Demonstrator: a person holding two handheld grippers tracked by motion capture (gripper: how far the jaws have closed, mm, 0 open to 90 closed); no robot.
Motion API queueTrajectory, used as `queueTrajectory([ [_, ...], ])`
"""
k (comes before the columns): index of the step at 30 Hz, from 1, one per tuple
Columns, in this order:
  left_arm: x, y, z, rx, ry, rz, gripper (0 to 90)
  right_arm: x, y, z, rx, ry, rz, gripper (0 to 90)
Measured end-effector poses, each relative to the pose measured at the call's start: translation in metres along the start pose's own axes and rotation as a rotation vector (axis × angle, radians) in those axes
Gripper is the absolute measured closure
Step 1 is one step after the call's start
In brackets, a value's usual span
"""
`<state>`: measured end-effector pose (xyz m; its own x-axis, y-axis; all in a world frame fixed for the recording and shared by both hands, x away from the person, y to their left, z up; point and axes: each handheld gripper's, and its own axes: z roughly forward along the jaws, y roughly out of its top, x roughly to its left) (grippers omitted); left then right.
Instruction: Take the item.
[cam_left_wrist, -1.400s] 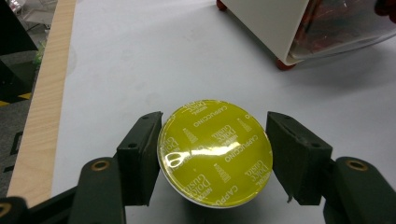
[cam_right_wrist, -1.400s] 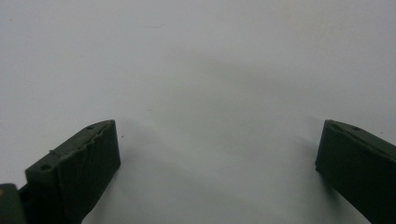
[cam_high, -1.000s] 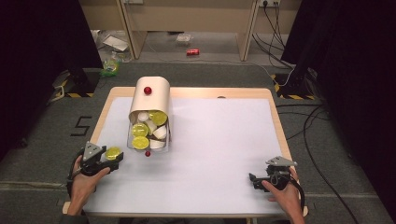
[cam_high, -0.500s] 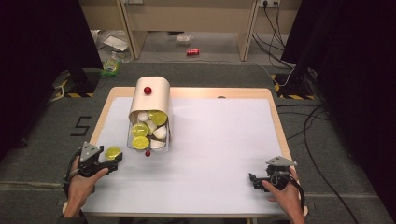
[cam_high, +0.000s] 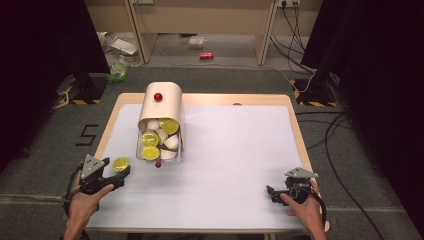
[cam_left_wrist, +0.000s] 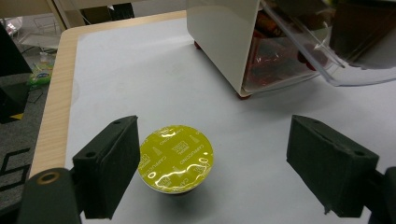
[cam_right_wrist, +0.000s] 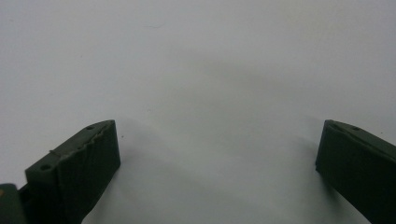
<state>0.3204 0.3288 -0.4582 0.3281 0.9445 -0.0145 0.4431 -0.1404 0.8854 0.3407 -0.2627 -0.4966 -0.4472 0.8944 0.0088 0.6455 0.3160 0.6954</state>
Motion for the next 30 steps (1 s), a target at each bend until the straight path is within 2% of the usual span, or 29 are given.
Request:
queueTrajectory([
  [12, -0.002, -0.003, -0.021, -0.024, -0.006, -0.01, 17.0, 0.0, 0.0, 0.0, 0.0, 0.0, -0.001, 0.3],
  [25, -0.01, -0.004, -0.03, -0.026, -0.012, -0.003, 17.0, 0.0, 0.0, 0.0, -0.002, 0.001, 0.0, 0.3],
  [30, -0.012, -0.003, -0.034, -0.03, -0.022, -0.014, 16.9, 0.0, 0.0, 0.0, 0.0, 0.0, -0.001, 0.3],
])
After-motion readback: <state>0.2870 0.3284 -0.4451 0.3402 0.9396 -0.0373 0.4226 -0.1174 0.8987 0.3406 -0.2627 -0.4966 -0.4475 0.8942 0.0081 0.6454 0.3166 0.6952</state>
